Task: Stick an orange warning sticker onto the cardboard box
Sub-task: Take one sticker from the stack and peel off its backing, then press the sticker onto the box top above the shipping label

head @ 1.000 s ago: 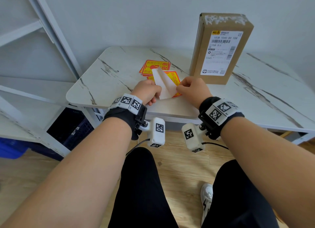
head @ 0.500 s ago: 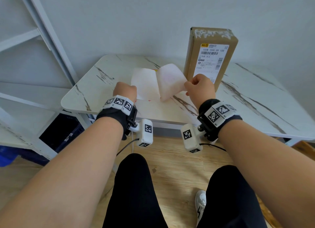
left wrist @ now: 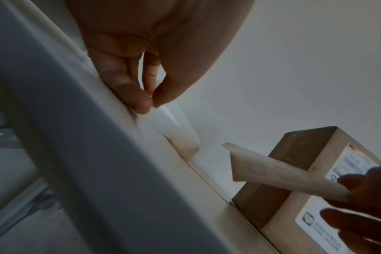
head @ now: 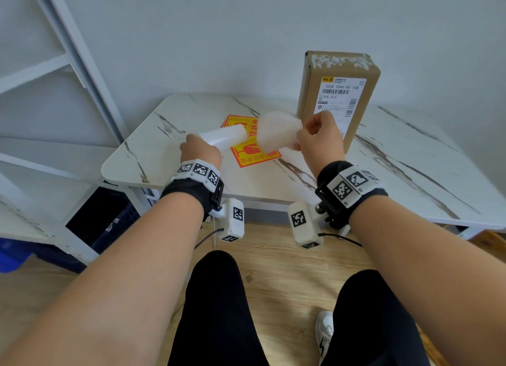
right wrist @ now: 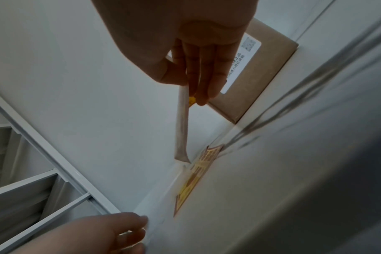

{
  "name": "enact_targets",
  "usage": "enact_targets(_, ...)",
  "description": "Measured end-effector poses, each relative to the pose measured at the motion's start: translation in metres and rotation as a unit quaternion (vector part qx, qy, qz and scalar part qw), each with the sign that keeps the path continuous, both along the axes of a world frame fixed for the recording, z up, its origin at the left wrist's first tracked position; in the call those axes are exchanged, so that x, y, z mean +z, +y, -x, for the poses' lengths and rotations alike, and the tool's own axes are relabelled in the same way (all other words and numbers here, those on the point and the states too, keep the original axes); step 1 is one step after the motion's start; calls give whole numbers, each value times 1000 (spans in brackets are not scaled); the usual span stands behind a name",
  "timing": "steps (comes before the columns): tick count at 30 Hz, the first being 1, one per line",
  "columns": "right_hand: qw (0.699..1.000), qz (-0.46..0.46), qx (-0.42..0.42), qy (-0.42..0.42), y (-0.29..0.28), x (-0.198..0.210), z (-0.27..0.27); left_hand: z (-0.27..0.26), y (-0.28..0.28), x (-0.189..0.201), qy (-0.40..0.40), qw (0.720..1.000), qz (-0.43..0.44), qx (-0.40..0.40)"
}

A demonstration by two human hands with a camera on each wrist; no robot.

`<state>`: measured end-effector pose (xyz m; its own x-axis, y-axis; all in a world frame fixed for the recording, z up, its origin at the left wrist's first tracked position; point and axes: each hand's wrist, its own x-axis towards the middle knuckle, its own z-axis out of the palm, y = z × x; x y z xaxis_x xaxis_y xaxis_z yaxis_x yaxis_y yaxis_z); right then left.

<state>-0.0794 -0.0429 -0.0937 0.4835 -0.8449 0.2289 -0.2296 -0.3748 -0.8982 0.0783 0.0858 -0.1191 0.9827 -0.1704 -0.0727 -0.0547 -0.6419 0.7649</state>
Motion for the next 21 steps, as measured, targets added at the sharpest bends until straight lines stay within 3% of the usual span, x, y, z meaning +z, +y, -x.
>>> enact_targets(6,998,35,49,-26,3,11,1,9,0,8,-128,991,5,-26)
enact_targets(12,996,-5,75,-50,6,22,3,21,1,20,-167,979,32,-112)
enact_targets(15,995,-17,75,-63,6,26,5,29,1,21,-143,976,49,-154)
enact_targets(21,991,-52,72,-97,7,37,12,42,-2,36,-11,964,167,-207)
